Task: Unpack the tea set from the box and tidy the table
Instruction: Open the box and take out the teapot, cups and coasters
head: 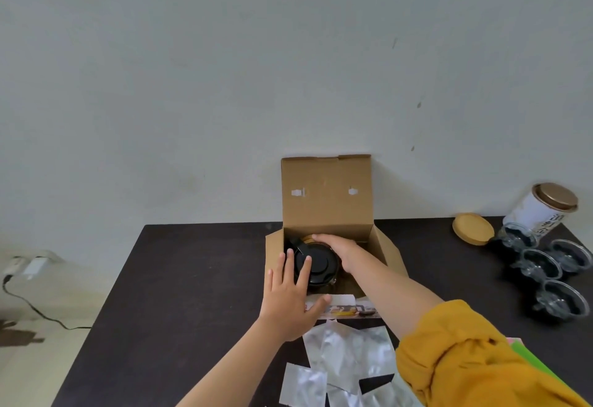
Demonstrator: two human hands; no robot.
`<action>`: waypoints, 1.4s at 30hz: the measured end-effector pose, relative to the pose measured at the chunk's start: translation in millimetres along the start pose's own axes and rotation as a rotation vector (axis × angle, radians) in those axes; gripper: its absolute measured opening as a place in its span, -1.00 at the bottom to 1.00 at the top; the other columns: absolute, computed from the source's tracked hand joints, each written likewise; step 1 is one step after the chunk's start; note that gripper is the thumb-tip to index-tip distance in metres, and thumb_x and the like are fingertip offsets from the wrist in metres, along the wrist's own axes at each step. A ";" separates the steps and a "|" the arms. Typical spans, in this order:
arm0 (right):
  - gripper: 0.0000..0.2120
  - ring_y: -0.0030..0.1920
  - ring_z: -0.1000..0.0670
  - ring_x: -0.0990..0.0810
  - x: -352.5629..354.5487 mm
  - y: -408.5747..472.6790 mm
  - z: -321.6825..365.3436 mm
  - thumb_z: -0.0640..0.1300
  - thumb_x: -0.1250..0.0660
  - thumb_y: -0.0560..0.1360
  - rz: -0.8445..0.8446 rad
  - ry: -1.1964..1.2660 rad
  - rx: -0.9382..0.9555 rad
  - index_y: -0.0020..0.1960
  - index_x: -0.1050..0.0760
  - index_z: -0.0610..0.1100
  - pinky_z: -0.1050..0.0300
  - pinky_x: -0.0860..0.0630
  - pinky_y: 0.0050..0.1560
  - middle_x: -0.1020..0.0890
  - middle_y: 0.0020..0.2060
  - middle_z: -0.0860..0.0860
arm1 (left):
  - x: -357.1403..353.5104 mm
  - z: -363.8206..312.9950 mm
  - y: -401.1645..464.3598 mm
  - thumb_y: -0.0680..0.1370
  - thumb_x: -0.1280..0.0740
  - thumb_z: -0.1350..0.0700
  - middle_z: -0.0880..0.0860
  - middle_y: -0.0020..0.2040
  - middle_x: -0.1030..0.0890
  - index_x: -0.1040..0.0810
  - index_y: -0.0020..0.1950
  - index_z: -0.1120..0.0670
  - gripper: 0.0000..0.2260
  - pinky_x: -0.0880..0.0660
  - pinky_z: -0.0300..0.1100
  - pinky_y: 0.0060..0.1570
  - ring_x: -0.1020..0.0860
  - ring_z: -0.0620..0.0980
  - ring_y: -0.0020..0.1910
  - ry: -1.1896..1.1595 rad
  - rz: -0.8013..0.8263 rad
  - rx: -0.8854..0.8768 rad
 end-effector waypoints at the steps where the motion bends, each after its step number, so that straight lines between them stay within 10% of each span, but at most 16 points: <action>1: -0.11 0.10 -0.14 -0.51 3.4 0.0 1.1 0.13 -0.61 0.15 -0.010 0.017 0.015 0.34 -0.35 -0.18 -0.02 -0.46 0.14 -0.56 0.14 -0.14 | -0.2 -0.2 -0.1 0.40 0.24 -0.45 0.08 0.53 0.31 0.26 0.53 -0.09 -0.22 0.31 0.05 0.40 0.42 0.05 0.45 0.002 0.003 0.002; 9: -0.05 0.36 -0.15 -0.39 37.6 -60.6 32.1 0.11 -0.56 0.28 0.056 0.114 0.185 0.49 -0.14 -0.12 -0.15 -0.28 0.37 -0.37 0.39 -0.14 | 3.4 -0.4 -1.0 0.35 0.29 -0.48 0.06 0.55 0.25 0.19 0.54 -0.10 -0.16 0.27 0.07 0.43 0.33 0.06 0.50 -0.014 -0.024 0.051; 21: -0.22 0.27 -0.12 -0.44 195.1 -55.3 17.2 0.11 -0.55 0.29 -0.205 0.163 0.343 0.36 -0.36 -0.24 -0.08 -0.38 0.29 -0.50 0.24 -0.12 | 10.8 -27.8 4.7 0.14 0.43 -0.59 0.25 0.54 0.13 0.01 0.54 0.09 0.16 0.19 0.14 0.45 0.25 0.22 0.51 -0.034 -0.097 0.309; 42: -0.21 0.31 -0.13 -0.38 280.2 7.1 -43.7 0.16 -0.57 0.23 -0.494 -0.404 0.557 0.32 -0.40 -0.17 -0.01 -0.43 0.19 -0.50 0.25 -0.09 | 2.8 -28.5 8.5 0.21 0.31 -0.61 0.27 0.53 -0.03 -0.16 0.51 0.16 0.14 0.04 0.19 0.44 0.08 0.23 0.52 0.159 -0.163 0.425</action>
Point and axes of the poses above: each hand's wrist, its own y-axis towards the middle knuckle, its own x-axis out of the back of the hand, z = x × y, the point moved 9 cm from there along y, towards the middle knuckle
